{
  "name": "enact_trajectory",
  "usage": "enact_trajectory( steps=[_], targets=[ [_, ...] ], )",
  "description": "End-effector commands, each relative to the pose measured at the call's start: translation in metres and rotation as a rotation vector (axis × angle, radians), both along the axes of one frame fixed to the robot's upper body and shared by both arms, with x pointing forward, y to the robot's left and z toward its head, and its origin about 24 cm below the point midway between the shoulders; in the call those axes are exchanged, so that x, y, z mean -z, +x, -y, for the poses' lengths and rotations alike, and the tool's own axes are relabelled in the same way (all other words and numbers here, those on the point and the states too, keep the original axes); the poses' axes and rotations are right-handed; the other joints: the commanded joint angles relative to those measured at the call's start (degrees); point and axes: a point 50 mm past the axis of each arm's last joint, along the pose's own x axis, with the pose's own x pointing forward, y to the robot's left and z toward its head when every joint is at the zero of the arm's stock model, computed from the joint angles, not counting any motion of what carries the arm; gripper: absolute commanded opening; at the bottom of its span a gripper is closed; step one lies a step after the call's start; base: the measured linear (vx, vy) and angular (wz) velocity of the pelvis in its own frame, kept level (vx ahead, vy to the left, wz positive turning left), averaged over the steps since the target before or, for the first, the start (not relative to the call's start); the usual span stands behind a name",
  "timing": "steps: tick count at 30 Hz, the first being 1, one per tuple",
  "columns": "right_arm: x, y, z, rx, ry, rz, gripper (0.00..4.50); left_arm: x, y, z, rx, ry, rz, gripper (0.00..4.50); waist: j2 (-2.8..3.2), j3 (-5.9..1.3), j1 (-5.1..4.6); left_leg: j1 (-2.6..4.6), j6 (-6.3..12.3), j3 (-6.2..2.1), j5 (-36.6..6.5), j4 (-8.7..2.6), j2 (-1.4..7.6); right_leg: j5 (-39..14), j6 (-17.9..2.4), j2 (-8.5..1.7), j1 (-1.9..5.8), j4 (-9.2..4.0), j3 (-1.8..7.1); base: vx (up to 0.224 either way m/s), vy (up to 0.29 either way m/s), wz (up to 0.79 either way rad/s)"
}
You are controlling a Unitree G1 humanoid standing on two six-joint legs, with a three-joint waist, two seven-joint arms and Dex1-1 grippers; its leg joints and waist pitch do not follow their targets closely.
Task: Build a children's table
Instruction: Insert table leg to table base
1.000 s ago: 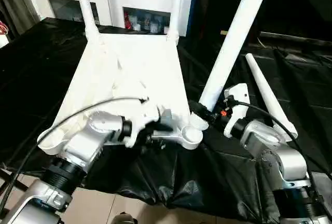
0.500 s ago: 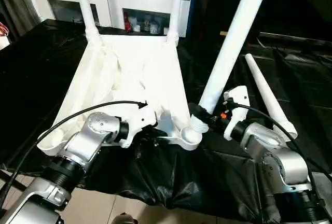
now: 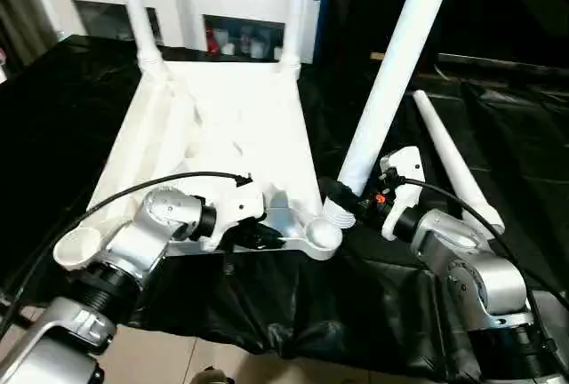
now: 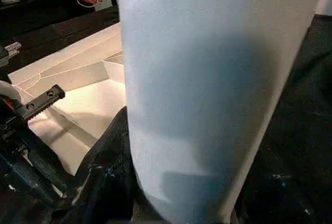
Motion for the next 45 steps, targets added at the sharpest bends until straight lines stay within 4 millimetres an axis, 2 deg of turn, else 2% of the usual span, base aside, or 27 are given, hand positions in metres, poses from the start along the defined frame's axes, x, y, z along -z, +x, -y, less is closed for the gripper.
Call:
enact_trajectory(
  steps=[1, 3, 4, 6, 12, 13, 15, 17, 20, 26, 27, 29, 31, 34, 37, 39, 45],
  targets=[
    [-0.009, 0.003, -0.001, -0.013, -0.005, 0.033, 1.93, 0.015, -0.004, -0.005, -0.012, 0.070, -0.041, 0.00, 0.51, -3.93, 0.21, 0.29, -2.06, -0.19, -14.49, -4.53, 0.77, -18.20, -7.96, -3.56, 2.99, -5.06, 2.62, 0.000, 0.000, 0.00],
    [-0.009, 0.004, -0.001, -0.013, -0.006, 0.035, 1.93, 0.013, 0.000, -0.004, -0.047, 0.048, -0.037, 0.00, 0.58, -3.90, 0.26, 0.48, -2.13, -0.24, -15.24, -4.60, 0.81, -19.72, -7.72, -3.62, 2.92, -5.22, 2.62, 0.000, 0.000, 0.00],
    [-0.010, 0.004, -0.001, -0.013, -0.006, 0.035, 1.93, 0.013, 0.001, -0.004, -0.060, 0.038, -0.040, 0.28, 0.58, -3.82, 0.21, 0.48, -2.16, -0.23, -15.51, -4.65, 0.82, -20.12, -7.69, -3.59, 2.90, -5.27, 2.61, 0.000, 0.000, 0.00],
    [-0.010, 0.005, -0.002, -0.013, -0.006, 0.037, 1.93, 0.012, 0.002, -0.004, -0.072, 0.035, -0.036, 0.56, 0.65, -3.74, 0.25, 0.67, -2.30, -0.33, -17.00, -4.70, 0.80, -22.47, -7.29, -3.67, 2.81, -5.56, 2.54, 0.000, 0.000, 0.00],
    [-0.010, 0.005, -0.002, -0.015, -0.004, 0.037, 1.93, 0.014, 0.002, -0.009, -0.066, 0.061, -0.025, 0.84, 0.68, -3.59, 0.24, 0.87, -2.20, -0.54, -18.86, -4.79, 0.70, -28.31, -5.07, -3.83, 2.52, -6.41, 2.41, 0.000, 0.000, 0.00],
    [-0.010, 0.005, -0.002, -0.014, -0.003, 0.036, 1.93, 0.015, 0.001, -0.010, -0.056, 0.065, -0.042, 0.62, 0.62, -3.62, 0.23, 0.83, -2.19, -0.58, -18.66, -4.83, 0.69, -28.41, -4.88, -3.79, 2.52, -6.39, 2.38, 0.000, 0.000, 0.00],
    [-0.010, 0.005, -0.001, -0.014, -0.003, 0.036, 1.93, 0.015, 0.001, -0.011, -0.053, 0.068, -0.043, 0.53, 0.84, -3.59, 0.18, 0.71, -2.23, -0.67, -18.62, -4.91, 0.72, -28.18, -4.87, -3.78, 2.53, -6.33, 2.36, 0.000, 0.000, 0.00],
    [-0.010, 0.005, -0.001, -0.013, -0.003, 0.036, 1.93, 0.014, 0.002, -0.011, -0.057, 0.065, -0.039, 0.46, 0.80, -3.68, 0.15, 0.80, -2.26, -0.65, -18.69, -4.88, 0.77, -27.25, -5.27, -3.75, 2.45, -6.25, 2.39, 0.000, 0.000, 0.00],
    [-0.010, 0.005, -0.002, -0.023, -0.003, 0.031, 1.93, 0.013, 0.002, -0.010, -0.055, 0.044, -0.064, 0.09, 0.57, -3.72, 0.14, 0.68, -2.20, -0.58, -18.20, -4.90, 0.78, -25.60, -5.91, -3.69, 2.57, -6.05, 2.44, 0.000, 0.000, 0.00],
    [-0.008, 0.006, -0.004, -0.060, -0.015, 0.009, 1.93, 0.015, 0.000, -0.009, -0.072, 0.022, -0.094, 0.01, 0.67, -3.74, 0.15, 0.59, -2.09, -0.51, -17.26, -4.92, 0.85, -23.02, -7.28, -3.71, 2.72, -5.64, 2.52, 0.000, 0.000, 0.00],
    [-0.007, 0.007, -0.004, -0.069, -0.027, 0.004, 1.93, 0.016, 0.000, -0.009, -0.088, 0.020, -0.098, 0.01, 0.86, -3.71, 0.18, 0.64, -2.09, -0.49, -17.45, -4.89, 0.83, -23.17, -7.28, -3.69, 2.67, -5.71, 2.54, 0.000, 0.000, 0.00],
    [-0.006, 0.009, -0.005, -0.080, -0.039, -0.009, 1.93, 0.017, 0.002, -0.004, -0.146, 0.000, -0.097, 0.00, 0.71, -3.70, 0.09, 0.64, -2.04, -0.44, -17.81, -4.85, 0.84, -23.91, -7.29, -3.71, 2.72, -5.72, 2.53, 0.000, 0.000, 0.00],
    [-0.006, 0.010, -0.005, -0.087, -0.045, -0.016, 1.93, 0.016, 0.004, 0.000, -0.191, -0.028, -0.095, 0.00, 0.86, -3.69, 0.00, 0.69, -2.03, -0.41, -18.03, -4.79, 0.82, -24.77, -7.26, -3.70, 2.67, -5.86, 2.48, 0.000, 0.000, 0.00],
    [-0.004, 0.011, -0.005, -0.114, -0.081, -0.031, 1.93, 0.014, 0.007, 0.013, -0.262, -0.085, -0.094, 0.00, 0.44, -3.78, 0.03, 0.27, -1.34, -0.34, -15.89, -4.69, 0.74, -24.08, -6.84, -3.63, 3.05, -5.81, 2.43, 0.000, 0.000, 0.00],
    [-0.003, 0.013, -0.004, -0.111, -0.091, -0.034, 1.93, 0.014, 0.006, 0.018, -0.273, -0.095, -0.090, 0.00, 0.49, -3.89, -0.04, 0.04, -0.79, -0.34, -14.65, -4.60, 0.53, -24.90, -6.03, -3.65, 3.07, -6.00, 2.37, 0.000, 0.000, 0.00],
    [-0.001, 0.016, -0.004, -0.110, -0.100, -0.042, 1.93, 0.015, 0.004, 0.024, -0.276, -0.110, -0.087, 0.00, 0.00, -4.05, -0.23, -0.09, -0.33, -0.20, -12.79, -4.46, 0.53, -24.08, -5.80, -3.60, 3.10, -5.99, 2.38, 0.000, 0.000, 0.00],
    [0.005, 0.027, -0.002, -0.103, -0.128, -0.073, 1.93, 0.014, 0.002, 0.030, -0.263, -0.116, -0.070, 0.00, 0.11, -4.18, -0.33, -0.03, 0.37, -0.09, -11.13, -4.53, 0.77, -20.25, -7.31, -3.53, 3.00, -5.52, 2.38, 0.000, 0.000, 0.00]
  ],
)
